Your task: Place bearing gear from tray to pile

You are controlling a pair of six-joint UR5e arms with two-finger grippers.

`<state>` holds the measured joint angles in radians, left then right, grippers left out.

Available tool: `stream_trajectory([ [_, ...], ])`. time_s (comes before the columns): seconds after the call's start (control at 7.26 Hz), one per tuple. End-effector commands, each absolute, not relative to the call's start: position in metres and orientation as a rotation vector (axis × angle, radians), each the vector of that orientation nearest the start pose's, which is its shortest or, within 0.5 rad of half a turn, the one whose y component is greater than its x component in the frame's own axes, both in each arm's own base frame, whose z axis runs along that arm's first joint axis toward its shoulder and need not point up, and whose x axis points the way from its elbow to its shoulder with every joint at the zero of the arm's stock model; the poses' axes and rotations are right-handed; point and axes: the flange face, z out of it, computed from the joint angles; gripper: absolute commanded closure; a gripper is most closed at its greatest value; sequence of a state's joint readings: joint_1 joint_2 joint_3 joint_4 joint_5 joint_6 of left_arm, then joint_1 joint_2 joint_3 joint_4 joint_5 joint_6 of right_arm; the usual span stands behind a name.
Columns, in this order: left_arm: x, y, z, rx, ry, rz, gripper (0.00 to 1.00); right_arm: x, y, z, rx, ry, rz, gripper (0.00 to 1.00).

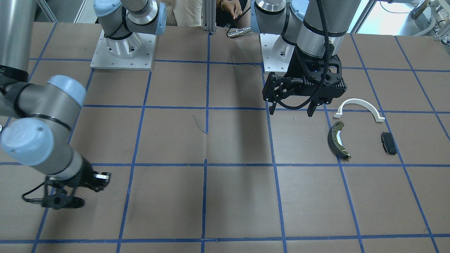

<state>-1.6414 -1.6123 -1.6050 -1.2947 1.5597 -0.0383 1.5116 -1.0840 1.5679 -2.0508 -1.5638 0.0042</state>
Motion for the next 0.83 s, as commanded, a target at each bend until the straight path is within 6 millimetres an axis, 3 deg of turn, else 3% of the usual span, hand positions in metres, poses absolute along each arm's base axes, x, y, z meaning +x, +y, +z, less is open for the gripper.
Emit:
stream_trajectory([
  [0.0, -0.172, -0.515, 0.479, 0.055, 3.146, -0.313, 0.00, 0.249, -0.611, 0.253, 0.341, 3.060, 0.028, 1.00],
  [0.14, -0.172, -0.515, 0.479, 0.052, 3.146, -0.313, 0.00, 0.312, -0.589, 0.248, 0.427, 3.027, -0.016, 1.00],
  [0.28, -0.172, -0.515, 0.479, 0.052, 3.146, -0.313, 0.00, 0.359, -0.566, 0.233, 0.500, 3.021, 0.018, 1.00],
  [0.41, -0.172, -0.515, 0.478, 0.052, 3.146, -0.311, 0.00, 0.398, -0.540, 0.223, 0.554, 2.999, 0.067, 1.00],
  [0.55, -0.172, -0.515, 0.478, 0.052, 3.146, -0.309, 0.00, 0.420, -0.512, 0.210, 0.541, 3.000, 0.132, 0.95],
  [0.69, -0.172, -0.515, 0.478, 0.052, 3.146, -0.309, 0.00, 0.415, -0.503, 0.198, 0.524, 3.015, 0.143, 0.43],
])
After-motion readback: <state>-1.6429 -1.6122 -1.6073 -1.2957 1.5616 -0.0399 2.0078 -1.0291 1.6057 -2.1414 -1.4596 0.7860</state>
